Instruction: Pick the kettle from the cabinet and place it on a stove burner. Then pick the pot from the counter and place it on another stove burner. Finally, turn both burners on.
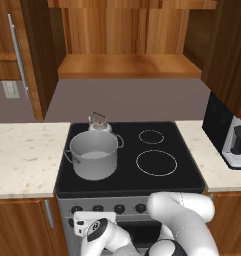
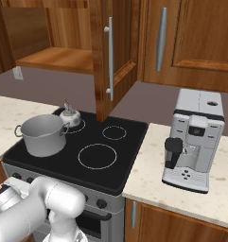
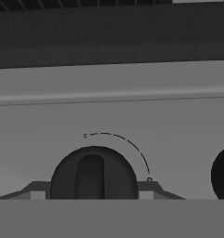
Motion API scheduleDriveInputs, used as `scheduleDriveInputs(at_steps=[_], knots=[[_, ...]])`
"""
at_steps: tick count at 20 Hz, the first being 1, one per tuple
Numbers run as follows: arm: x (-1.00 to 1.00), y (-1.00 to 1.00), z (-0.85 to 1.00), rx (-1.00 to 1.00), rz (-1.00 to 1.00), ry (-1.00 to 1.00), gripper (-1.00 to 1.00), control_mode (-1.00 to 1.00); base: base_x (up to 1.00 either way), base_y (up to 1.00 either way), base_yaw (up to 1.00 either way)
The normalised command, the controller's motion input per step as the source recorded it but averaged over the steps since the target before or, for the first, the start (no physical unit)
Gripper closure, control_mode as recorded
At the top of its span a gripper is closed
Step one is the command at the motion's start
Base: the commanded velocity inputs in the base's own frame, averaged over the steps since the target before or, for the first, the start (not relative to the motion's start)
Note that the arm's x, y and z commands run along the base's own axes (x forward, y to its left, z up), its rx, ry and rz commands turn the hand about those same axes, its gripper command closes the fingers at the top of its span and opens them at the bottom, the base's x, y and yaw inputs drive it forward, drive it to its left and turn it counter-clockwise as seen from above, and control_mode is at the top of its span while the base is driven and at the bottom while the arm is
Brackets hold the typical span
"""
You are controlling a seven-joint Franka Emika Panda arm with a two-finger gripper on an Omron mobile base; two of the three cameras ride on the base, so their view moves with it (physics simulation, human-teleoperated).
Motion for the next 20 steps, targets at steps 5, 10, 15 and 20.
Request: scheduleDriveInputs(at_steps=[5,10,15,20], knots=[[0.00,-0.14,0.00,0.00,0.00,0.00,1.00,-1.00,0.00,0.00,0.00],[0.00,-0.04,0.00,-0.01,0.00,0.00,1.00,-1.00,0.00,0.00,0.00],[0.01,0.00,0.02,-0.14,0.00,0.00,1.00,-1.00,0.00,0.00,0.00],[0.00,0.00,0.07,-0.21,0.00,0.00,1.00,-1.00,0.00,0.00,0.00]])
